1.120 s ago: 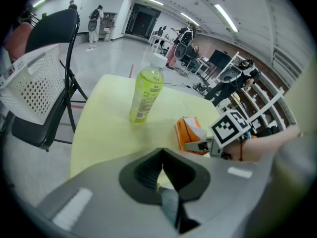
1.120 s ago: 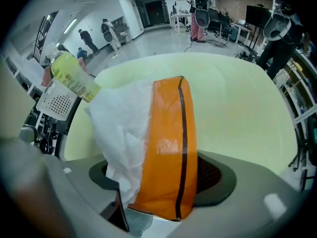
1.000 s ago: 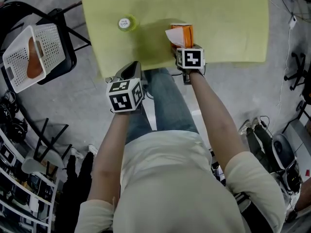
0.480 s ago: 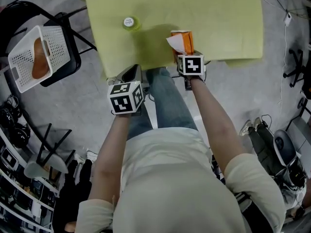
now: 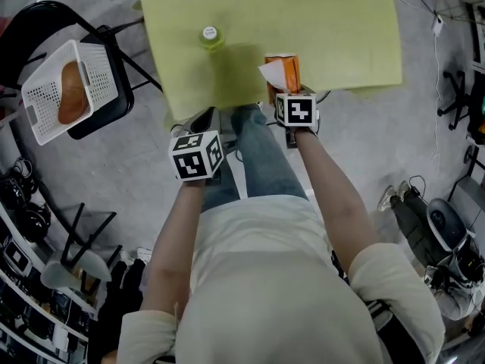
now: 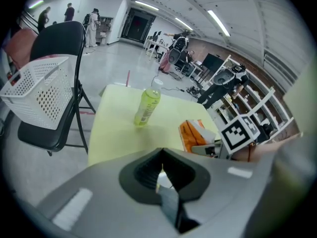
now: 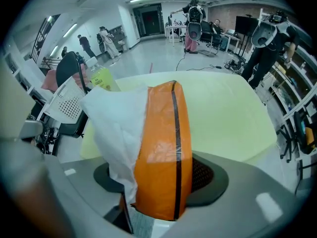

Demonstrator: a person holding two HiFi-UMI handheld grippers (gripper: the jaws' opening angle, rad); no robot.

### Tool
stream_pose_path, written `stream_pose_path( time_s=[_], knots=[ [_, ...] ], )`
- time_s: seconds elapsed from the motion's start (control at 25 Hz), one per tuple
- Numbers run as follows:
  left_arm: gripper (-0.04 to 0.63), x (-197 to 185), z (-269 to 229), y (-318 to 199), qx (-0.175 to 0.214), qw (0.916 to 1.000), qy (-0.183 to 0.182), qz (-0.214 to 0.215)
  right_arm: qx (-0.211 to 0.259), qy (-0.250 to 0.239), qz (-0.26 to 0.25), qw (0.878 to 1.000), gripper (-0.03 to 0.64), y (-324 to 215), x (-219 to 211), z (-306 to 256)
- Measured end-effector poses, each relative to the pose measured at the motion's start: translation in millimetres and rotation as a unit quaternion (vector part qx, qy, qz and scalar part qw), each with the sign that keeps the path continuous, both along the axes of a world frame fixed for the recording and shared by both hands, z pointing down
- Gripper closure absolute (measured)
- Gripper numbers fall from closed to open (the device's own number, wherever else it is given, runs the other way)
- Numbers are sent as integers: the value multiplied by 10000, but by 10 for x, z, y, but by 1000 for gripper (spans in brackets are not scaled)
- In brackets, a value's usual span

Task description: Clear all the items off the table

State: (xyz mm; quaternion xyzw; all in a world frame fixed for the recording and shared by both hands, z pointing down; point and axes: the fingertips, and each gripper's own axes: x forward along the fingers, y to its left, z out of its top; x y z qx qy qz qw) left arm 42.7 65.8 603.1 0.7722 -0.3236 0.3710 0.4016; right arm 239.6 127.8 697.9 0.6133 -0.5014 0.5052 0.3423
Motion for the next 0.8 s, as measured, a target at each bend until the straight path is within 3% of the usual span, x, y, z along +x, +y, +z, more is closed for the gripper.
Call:
stream_pose_path(
  time_s=[0.44, 0.8],
  knots=[
    [586, -400, -397, -5, 157, 9998, 154, 19, 175, 55, 79, 9998, 317, 163, -496, -513],
    [586, -921, -648, -190, 341, 9988, 190, -283, 386, 196, -192, 9989, 318, 27, -837, -876]
  ],
)
